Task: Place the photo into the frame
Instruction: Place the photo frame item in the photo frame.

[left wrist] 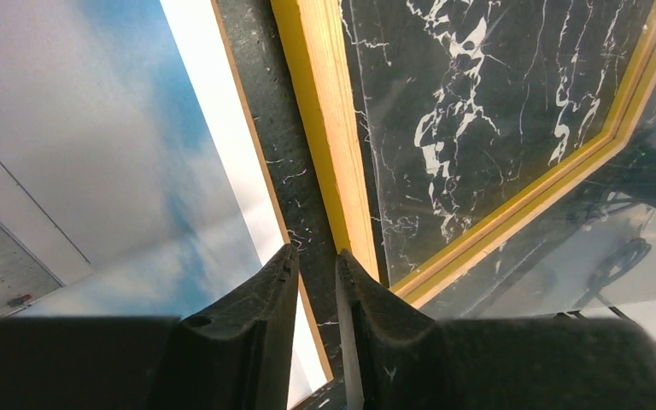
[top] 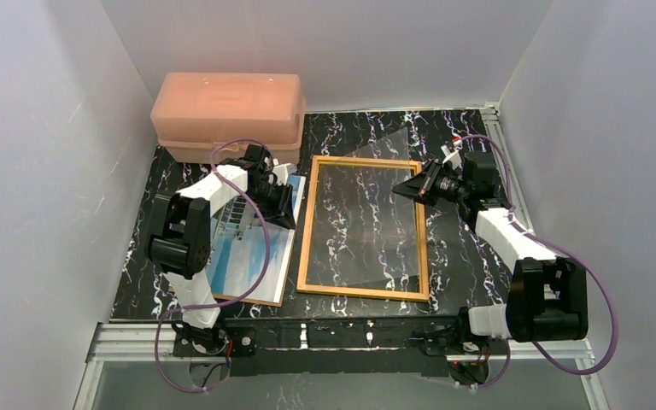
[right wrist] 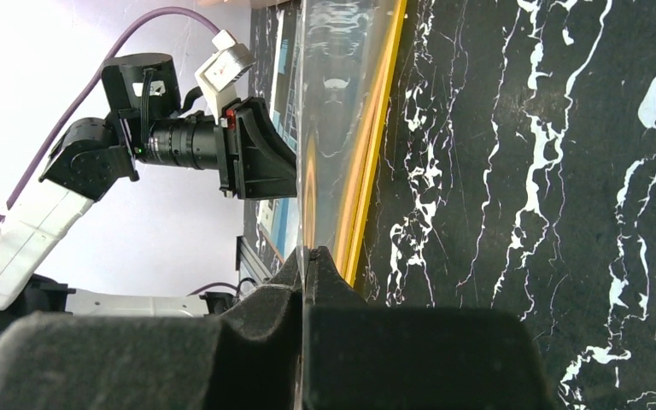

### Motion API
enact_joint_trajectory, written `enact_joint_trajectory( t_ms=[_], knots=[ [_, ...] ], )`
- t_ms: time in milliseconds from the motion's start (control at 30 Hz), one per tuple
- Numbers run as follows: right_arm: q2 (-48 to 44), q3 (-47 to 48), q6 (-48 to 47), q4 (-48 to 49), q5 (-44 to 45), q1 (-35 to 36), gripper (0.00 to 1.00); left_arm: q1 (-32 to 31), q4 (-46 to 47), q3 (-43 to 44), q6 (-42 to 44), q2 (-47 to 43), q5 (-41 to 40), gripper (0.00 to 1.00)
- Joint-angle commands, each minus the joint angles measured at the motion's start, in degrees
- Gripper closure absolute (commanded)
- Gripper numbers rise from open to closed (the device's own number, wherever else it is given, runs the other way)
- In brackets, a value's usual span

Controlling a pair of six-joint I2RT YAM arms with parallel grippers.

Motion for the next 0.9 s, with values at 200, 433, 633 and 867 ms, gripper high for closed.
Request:
enact_joint_trajectory(
  t_ms=[200, 433, 633, 867],
  knots=[
    [1.1, 1.7, -2.9, 2.5, -2.2, -0.2, 0.99, -1.3, 0.4, 2.0, -0.8, 1.4, 0.6, 0.72],
    [1.3, 3.0, -4.6, 0.8, -1.0, -0.3, 0.99, -1.8, -0.7, 3.1, -0.5, 3.3, 0.0, 0.66],
    [2.5, 2.7, -5.0, 1.7, -0.1, -0.5, 0.99, -2.2, -1.5, 4.3, -0.5, 4.2, -0.3, 0.69],
    [3.2, 1.3, -5.2, 3.8, 0.3, -1.2, 0.99, -2.7, -1.7, 4.2, -0.4, 4.5, -0.5, 0.71]
  ],
)
